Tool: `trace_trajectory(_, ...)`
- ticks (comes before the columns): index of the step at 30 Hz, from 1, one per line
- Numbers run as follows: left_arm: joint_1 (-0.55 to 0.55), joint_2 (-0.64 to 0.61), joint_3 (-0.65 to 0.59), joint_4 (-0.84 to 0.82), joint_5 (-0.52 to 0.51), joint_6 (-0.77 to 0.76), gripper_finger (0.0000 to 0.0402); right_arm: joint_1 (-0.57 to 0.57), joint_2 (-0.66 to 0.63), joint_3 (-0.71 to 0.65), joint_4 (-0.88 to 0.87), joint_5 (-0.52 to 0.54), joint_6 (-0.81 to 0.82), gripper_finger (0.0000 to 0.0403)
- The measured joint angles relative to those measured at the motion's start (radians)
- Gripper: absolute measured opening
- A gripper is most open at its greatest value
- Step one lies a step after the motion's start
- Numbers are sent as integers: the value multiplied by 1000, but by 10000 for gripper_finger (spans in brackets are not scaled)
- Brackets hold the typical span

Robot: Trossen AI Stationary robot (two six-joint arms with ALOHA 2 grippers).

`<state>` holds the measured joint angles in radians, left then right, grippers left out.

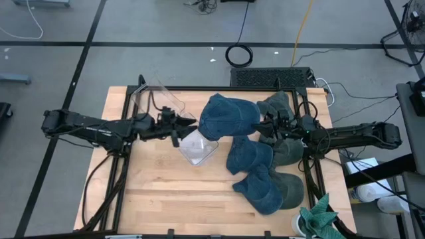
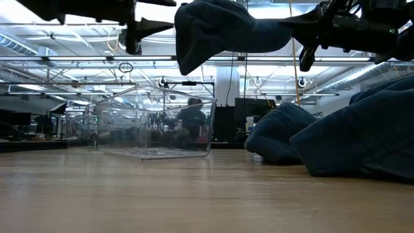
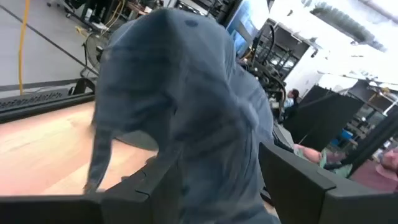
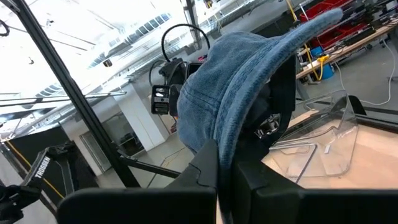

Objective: Pick & Place hat
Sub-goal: Put the top blue cap into the top transparent bin

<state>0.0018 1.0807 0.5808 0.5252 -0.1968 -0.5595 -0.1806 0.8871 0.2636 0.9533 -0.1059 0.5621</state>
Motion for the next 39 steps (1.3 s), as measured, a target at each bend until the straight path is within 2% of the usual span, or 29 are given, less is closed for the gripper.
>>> trace_trajectory(10,12,87,114,0,160,43,216,0,0,0,-2,0,1,2)
trace_trajectory(19,16,87,117,-32,106,89,216,0,3,0,-6,1,1,2)
trace_trajectory(24,48,87,117,-60,88,66,216,0,24,0,4,2,2,2)
trace_trajectory(33,71,117,117,-55,96,59,215,-1,33,0,16,5,2,2)
trace_trajectory(39,71,185,117,2,159,28,207,-1,33,1,52,0,20,2)
